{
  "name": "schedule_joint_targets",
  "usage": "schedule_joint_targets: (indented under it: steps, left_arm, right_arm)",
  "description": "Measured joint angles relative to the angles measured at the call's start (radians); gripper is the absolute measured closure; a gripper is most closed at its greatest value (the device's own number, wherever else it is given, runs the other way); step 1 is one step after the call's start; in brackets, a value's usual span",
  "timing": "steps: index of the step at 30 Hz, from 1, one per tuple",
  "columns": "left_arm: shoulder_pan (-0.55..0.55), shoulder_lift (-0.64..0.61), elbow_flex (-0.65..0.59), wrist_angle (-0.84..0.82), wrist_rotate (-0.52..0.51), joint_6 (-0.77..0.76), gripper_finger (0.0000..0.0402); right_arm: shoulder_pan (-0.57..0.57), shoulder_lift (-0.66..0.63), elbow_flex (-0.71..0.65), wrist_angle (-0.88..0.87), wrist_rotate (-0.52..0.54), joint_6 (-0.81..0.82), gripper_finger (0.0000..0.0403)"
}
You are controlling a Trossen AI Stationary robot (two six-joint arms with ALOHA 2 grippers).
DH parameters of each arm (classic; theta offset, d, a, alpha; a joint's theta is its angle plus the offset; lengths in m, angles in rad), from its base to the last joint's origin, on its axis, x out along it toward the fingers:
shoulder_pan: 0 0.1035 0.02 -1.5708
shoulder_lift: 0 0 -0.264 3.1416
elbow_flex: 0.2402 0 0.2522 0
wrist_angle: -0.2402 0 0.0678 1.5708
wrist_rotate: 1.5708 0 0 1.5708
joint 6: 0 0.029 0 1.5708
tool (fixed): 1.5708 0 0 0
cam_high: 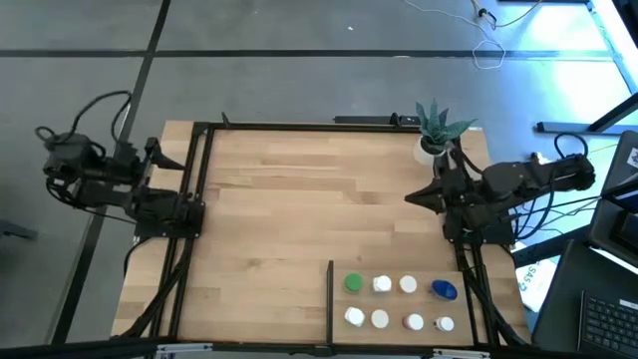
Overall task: Pick and place medicine bottles onto shelf by color
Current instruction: Return to Home Position
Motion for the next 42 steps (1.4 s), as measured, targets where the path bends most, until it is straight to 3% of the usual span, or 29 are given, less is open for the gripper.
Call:
schedule_joint_targets:
  steps: [7, 12, 23, 31, 42]
  left_arm:
    - [0.000, -0.170, -0.186, 0.113, 0.000, 0.001, 0.0092]
    - [0.000, -0.163, -0.218, 0.143, 0.012, 0.037, 0.0092]
    - [0.000, -0.164, -0.269, 0.207, 0.003, 0.038, 0.0092]
    - [0.000, -0.165, -0.364, 0.352, 0.010, 0.076, 0.0092]
    - [0.000, -0.164, -0.583, 0.536, 0.003, 0.116, 0.0092]
  right_arm:
    - [-0.020, -0.211, -0.218, 0.145, 0.000, 0.052, 0.0401]
    - [-0.020, -0.352, -0.333, 0.226, 0.002, 0.035, 0.0401]
    - [-0.019, -0.673, -0.529, 0.235, 0.037, 0.025, 0.0400]
    - [-0.021, -0.669, -0.575, 0.235, 0.075, -0.001, 0.0399]
    - [-0.021, -0.671, -0.813, 0.506, 0.072, -0.026, 0.0398]
